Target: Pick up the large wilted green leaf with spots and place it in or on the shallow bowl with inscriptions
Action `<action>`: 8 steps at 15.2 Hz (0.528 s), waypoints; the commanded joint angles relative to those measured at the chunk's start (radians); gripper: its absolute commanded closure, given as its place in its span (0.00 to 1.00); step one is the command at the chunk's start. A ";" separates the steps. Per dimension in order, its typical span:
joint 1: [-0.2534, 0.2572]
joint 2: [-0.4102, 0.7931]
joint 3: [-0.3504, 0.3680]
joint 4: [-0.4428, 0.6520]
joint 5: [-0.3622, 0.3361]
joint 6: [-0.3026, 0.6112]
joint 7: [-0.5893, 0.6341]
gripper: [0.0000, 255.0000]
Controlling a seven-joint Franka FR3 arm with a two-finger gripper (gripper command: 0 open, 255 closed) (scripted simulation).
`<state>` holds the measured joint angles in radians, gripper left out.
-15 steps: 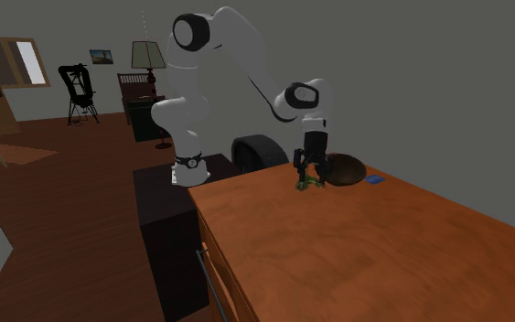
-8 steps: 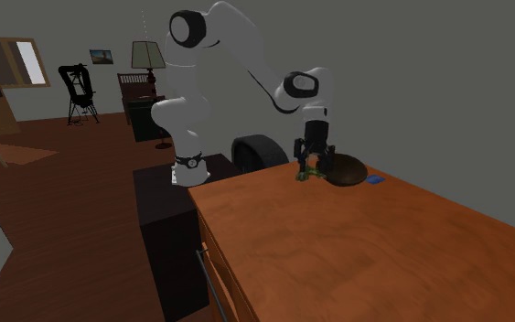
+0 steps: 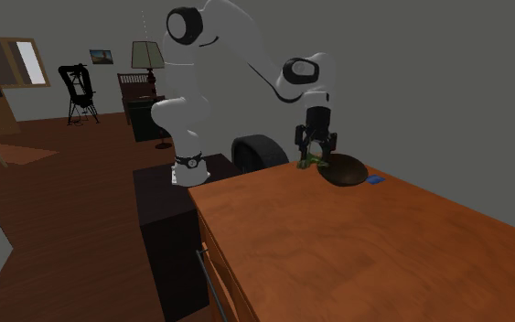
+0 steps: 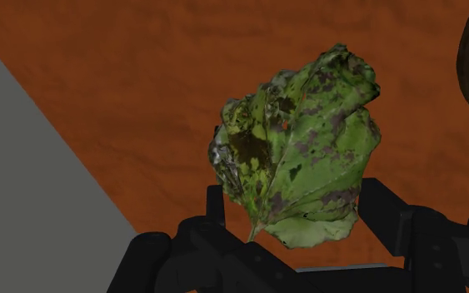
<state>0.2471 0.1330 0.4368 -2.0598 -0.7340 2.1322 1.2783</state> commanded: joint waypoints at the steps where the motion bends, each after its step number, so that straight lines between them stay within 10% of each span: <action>1: -0.001 -0.015 0.002 0.009 0.016 -0.016 -0.020 1.00; 8: 0.063 0.050 0.044 0.131 0.020 -0.130 0.025 1.00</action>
<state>0.2972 0.1720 0.4728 -1.9452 -0.7135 2.0215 1.2896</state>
